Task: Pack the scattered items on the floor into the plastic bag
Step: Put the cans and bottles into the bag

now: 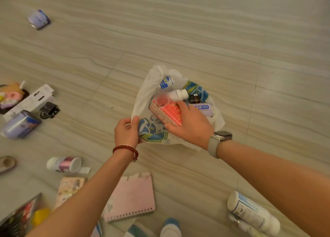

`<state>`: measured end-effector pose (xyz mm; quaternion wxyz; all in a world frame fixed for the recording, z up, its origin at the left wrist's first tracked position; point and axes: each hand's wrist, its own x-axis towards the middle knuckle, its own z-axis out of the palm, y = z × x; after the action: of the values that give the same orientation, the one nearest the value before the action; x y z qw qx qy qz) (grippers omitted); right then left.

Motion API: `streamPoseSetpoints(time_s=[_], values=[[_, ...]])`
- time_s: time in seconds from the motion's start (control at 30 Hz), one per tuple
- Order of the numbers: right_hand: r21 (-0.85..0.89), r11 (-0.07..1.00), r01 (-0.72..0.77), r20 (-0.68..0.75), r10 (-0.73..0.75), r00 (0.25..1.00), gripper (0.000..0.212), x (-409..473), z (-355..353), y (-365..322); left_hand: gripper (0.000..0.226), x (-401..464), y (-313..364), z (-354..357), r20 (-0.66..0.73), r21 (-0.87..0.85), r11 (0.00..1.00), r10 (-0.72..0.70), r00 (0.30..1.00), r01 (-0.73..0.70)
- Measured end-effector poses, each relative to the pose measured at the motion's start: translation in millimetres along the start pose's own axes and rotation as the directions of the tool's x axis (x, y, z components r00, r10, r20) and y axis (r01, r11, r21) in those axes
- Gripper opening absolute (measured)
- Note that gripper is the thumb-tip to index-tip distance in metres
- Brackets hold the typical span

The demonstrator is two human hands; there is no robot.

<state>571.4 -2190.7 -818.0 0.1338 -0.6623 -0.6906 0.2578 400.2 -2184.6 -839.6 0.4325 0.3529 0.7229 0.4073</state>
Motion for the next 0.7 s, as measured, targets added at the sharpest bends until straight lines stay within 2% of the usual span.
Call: streamPoseSetpoints(time_s=[0.17,0.3,0.43,0.53,0.7], values=[[0.007,1.000,-0.011,0.006,0.011,1.000,0.065,17,18,-39,0.024,1,0,-13,-0.114,0.023,1.000,0.010,0.993,-0.008],[-0.023,1.000,0.019,-0.014,-0.019,1.000,0.062,19,46,-56,0.023,1,-12,-26,-0.166,0.004,0.997,-0.071,0.984,0.073],[-0.043,0.997,0.065,0.018,-0.065,0.998,0.061,13,63,-54,0.023,2,-24,-34,-0.149,-0.030,0.991,-0.131,0.980,0.128],[-0.089,0.995,0.048,0.050,-0.043,0.998,0.057,4,68,-50,0.024,-4,-26,-36,-0.126,-0.043,0.989,-0.146,0.981,0.141],[-0.157,0.975,0.159,0.181,-0.130,0.975,0.030,-9,57,-32,0.022,-17,-37,-30,-0.062,0.084,0.985,-0.145,0.987,0.150]])
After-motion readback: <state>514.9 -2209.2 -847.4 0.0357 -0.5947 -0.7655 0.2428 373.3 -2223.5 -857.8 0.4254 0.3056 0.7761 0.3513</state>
